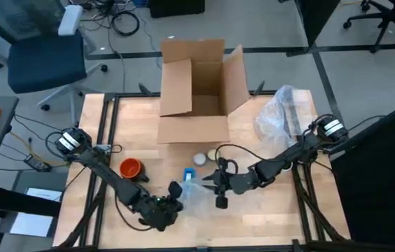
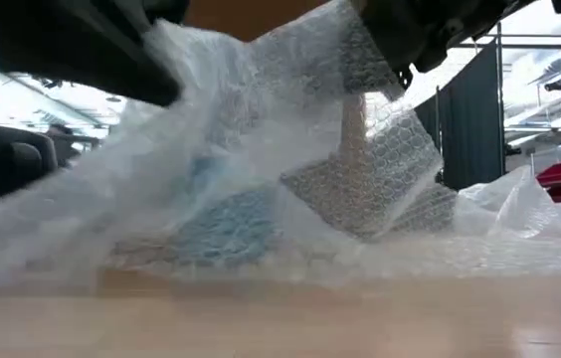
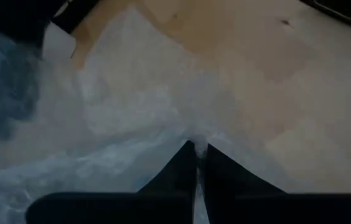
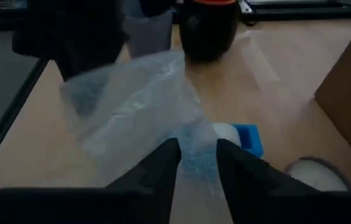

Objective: Wrap mug
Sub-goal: Wrap the black mug with the bubble wrap

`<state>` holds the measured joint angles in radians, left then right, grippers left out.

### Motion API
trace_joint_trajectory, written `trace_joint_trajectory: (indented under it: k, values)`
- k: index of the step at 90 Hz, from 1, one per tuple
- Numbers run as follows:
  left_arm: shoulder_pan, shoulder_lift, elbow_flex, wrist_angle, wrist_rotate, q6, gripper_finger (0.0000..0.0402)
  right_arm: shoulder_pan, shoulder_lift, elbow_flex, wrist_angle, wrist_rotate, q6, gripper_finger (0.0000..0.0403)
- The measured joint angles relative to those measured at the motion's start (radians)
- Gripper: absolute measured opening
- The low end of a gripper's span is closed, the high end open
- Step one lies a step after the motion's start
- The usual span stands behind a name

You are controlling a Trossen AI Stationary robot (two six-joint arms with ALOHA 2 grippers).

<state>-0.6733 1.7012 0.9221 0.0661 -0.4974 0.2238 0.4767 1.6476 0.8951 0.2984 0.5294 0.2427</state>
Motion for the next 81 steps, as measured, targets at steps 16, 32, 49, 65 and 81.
trace_joint_trajectory:
  k: [16,32,49,65,81]
  values:
    - [0.045,0.001,-0.067,0.066,0.176,-0.095,0.0,0.002,-0.023,0.0,-0.007,0.002,-0.023,0.0093]
    - [0.085,0.001,-0.105,0.074,0.166,-0.096,0.0,0.0,-0.026,0.0,-0.004,0.007,-0.037,0.0093]
    - [0.16,0.001,-0.133,-0.012,0.029,-0.094,0.0,0.002,-0.039,0.0,-0.006,0.006,-0.043,0.0093]
    - [0.219,0.0,-0.135,-0.088,-0.071,-0.055,0.0,0.028,-0.13,0.0,-0.07,0.018,-0.07,0.0093]
    - [0.231,0.0,-0.109,-0.097,-0.055,-0.094,0.0,0.067,-0.295,0.0,-0.265,0.105,-0.04,0.0093]
